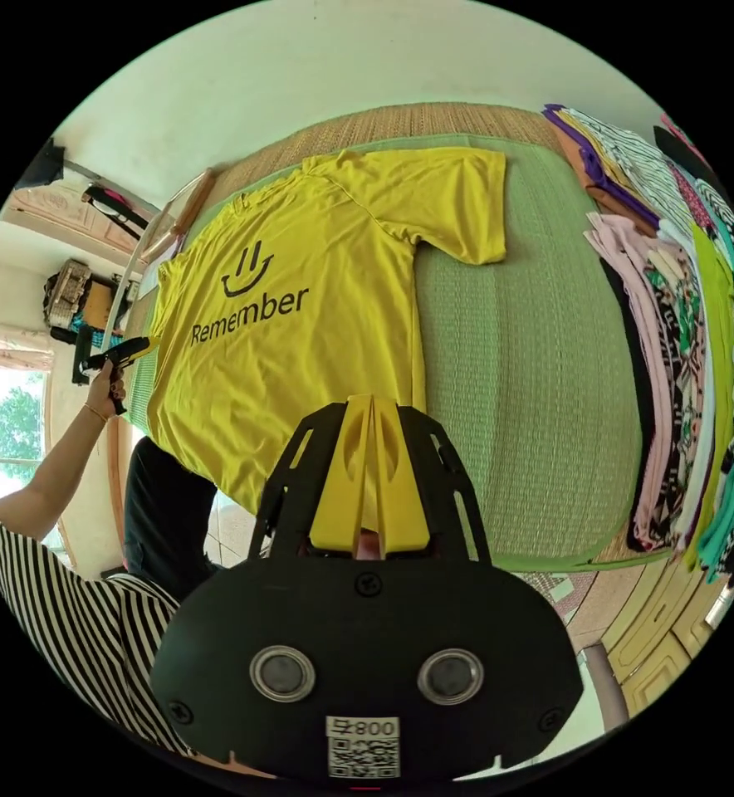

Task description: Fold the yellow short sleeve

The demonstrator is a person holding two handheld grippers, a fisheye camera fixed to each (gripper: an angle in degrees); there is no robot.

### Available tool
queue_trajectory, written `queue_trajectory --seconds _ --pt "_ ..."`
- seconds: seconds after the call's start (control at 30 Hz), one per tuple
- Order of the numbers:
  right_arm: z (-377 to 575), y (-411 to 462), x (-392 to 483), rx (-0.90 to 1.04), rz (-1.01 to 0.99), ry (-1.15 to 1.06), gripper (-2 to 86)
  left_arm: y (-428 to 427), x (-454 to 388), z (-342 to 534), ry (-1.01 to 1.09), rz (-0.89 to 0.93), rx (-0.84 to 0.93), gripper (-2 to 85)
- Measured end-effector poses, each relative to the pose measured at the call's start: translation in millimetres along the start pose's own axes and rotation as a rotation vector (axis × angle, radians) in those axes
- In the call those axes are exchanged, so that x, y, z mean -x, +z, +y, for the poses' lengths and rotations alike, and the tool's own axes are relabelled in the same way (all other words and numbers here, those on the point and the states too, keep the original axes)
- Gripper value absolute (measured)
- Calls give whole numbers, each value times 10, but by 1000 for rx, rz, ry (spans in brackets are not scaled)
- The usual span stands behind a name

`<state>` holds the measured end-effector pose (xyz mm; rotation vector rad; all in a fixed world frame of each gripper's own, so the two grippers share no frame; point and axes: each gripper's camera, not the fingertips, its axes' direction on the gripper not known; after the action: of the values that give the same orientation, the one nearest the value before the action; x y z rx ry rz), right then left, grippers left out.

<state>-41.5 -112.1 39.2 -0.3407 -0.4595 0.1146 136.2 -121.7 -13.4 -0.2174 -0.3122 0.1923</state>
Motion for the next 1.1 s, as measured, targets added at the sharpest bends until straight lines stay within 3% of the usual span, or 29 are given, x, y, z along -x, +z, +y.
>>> queue_trajectory --seconds 0.17,0.37,0.57,0.73,0.9,1.03,1.1 --pt "-551 756 120 159 135 -75 0 196 -169 -273 64 -90 86 26" --pt "-325 744 -44 156 204 -93 -1 65 -135 -327 111 -74 70 11" --pt "-259 751 -169 135 142 -24 0 -215 57 -397 24 -60 -22 8" --pt "-392 505 -36 -13 60 -9 1 -437 108 -556 10 -54 -101 12" --pt "-1215 590 13 -76 81 -37 1 -516 291 -728 -81 -81 -148 9" --pt "-1891 882 28 -29 105 -55 1 -599 350 -913 -103 -117 -180 6" --pt "-2126 1218 -28 68 210 -49 1 -602 365 -988 -102 -143 -168 5"
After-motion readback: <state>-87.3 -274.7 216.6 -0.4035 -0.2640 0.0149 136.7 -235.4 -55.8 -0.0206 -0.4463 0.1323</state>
